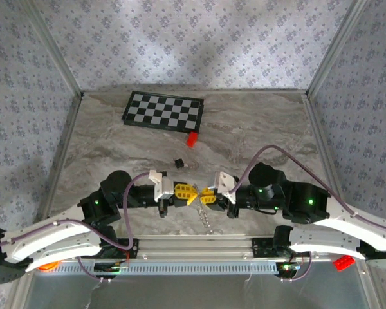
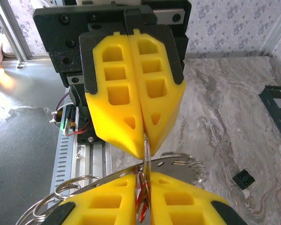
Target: Put the keys on the keyring
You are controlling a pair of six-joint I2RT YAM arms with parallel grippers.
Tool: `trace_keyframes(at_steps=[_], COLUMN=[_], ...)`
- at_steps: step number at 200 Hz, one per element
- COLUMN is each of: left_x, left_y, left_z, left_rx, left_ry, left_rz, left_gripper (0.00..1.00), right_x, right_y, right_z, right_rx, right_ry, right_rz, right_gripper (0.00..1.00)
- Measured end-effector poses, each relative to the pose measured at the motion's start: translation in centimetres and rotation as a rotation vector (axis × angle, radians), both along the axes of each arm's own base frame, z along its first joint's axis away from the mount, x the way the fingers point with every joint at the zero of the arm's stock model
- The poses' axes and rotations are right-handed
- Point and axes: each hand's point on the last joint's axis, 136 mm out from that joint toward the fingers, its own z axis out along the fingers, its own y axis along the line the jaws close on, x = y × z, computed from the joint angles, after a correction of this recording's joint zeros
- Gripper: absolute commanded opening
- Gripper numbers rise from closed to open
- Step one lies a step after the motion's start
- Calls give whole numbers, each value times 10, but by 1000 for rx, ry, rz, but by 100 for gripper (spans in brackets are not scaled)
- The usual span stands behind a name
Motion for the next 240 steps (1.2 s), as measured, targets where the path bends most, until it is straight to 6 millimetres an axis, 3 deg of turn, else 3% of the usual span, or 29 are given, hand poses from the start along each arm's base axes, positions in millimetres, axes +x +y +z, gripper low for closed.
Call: trace_keyframes(at_steps=[48, 108, 130, 159, 198, 240], left_x=[0, 0, 1, 2, 2, 3], left_y=[-2, -2, -2, -4, -4, -4], left_z=[-1, -8, -8, -15, -15, -37], left_rx=[-16, -10, -8, 68, 197, 321], left_ry=[12, 25, 22, 22, 14, 21], left_rz=[-8, -7, -4, 1, -4, -10], left_gripper=[0, 0, 0, 21, 21, 21], right_x=[-1, 1, 2, 5, 8, 8], right_y=[-1, -1, -1, 0, -2, -2], right_z=[3, -1, -1, -10, -25, -21], right_rx=[24, 33, 33, -5, -122, -233], right_ry=[-5, 0, -3, -1, -13, -48], right_rz=[7, 2, -4, -18, -29, -18], right_gripper=[17, 0, 0, 0, 0, 0])
